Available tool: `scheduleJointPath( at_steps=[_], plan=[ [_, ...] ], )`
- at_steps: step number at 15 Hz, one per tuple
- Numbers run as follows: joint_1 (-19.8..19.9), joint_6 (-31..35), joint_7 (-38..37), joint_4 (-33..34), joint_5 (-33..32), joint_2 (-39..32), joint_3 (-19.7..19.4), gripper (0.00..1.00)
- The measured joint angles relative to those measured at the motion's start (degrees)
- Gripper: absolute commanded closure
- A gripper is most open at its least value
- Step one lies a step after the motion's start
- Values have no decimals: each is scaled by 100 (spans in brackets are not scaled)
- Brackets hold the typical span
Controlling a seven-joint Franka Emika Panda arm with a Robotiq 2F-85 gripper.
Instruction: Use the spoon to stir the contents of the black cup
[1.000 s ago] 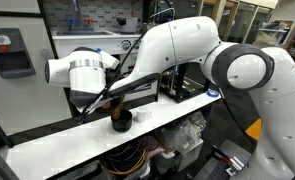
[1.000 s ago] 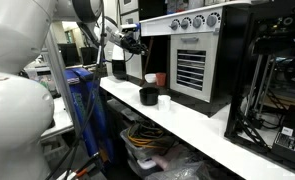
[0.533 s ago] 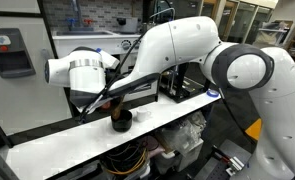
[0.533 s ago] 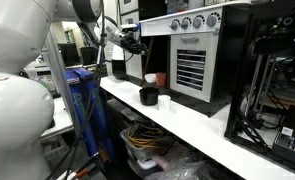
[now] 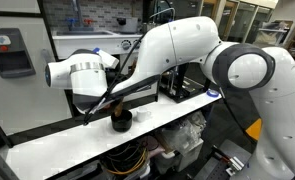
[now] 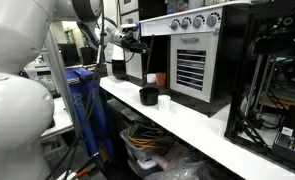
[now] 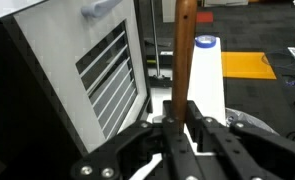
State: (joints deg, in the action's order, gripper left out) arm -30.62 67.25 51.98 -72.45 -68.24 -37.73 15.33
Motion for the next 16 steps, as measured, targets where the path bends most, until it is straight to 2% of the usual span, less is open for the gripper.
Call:
scheduleJointPath(
  at_steps=[5,16],
  plan=[
    [-32,36,474,-493,-749,292,21,96],
    [-33,182,539,-1713,-1393,590,112,96]
  ],
)
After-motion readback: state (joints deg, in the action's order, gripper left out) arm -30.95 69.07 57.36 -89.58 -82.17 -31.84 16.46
